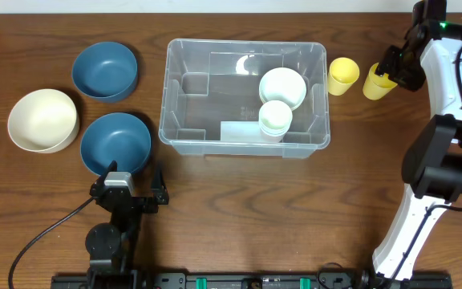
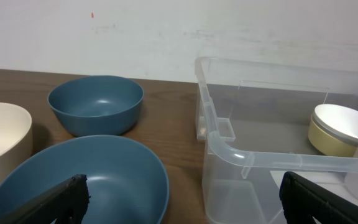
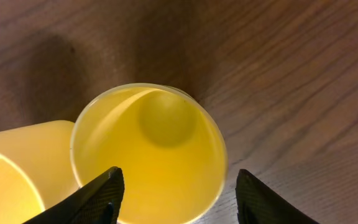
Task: Pack container
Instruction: 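Release the white cup and grasp the yellow cup with the right gripper, then carry the yellow cup into the bin and stack it on the white cup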
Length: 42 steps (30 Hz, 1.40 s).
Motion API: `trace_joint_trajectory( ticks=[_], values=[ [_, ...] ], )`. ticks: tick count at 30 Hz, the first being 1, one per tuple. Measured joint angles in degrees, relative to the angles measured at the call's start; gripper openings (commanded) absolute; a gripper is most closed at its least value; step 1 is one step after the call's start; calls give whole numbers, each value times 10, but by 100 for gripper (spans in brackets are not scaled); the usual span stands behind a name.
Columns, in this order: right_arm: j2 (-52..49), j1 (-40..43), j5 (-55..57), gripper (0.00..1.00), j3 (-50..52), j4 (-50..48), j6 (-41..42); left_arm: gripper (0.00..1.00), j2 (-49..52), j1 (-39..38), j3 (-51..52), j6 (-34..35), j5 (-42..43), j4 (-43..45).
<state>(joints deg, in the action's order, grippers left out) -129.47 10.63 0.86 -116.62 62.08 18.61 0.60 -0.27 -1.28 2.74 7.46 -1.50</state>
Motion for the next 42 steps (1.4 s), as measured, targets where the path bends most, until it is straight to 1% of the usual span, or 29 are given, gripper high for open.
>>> trace_joint_trajectory(
  ticks=[3, 5, 8, 10, 13, 17, 21, 25, 27, 34, 38, 42],
  values=[
    [-13, 0, 0, 52, 0, 0, -2, 98, 0, 0, 0, 0, 0, 0],
    [-26, 0, 1, 48, 0, 0, -3, 98, 0, 0, 0, 0, 0, 0],
    [-47, 0, 2, 29, 0, 1, -8, 98, 0, 0, 0, 0, 0, 0],
    [-57, 0, 3, 19, 0, 2, -8, 98, 0, 0, 0, 0, 0, 0],
    [-63, 0, 2, 10, 0, 2, -5, 98, 0, 0, 0, 0, 0, 0],
    [-62, 2, 2, 2, 0, 17, -7, 98, 0, 0, 0, 0, 0, 0],
    [-54, 8, 2, 1, 0, 44, -8, 98, 0, 0, 0, 0, 0, 0],
    [-18, 12, 3, 1, 0, 73, -8, 98, 0, 0, 0, 0, 0, 0],
    [15, 12, 2, 1, 0, 83, -8, 98, 0, 0, 0, 0, 0, 0],
    [194, 2, -43, 1, -1, 117, -8, 98, 0, 0, 0, 0, 0, 0],
    [259, -44, -63, 1, -7, 138, -8, 98, 0, 0, 0, 0, 0, 0],
    [271, -124, -73, 1, -7, 151, -9, 98, 0, 0, 0, 0, 0, 0]
  ],
)
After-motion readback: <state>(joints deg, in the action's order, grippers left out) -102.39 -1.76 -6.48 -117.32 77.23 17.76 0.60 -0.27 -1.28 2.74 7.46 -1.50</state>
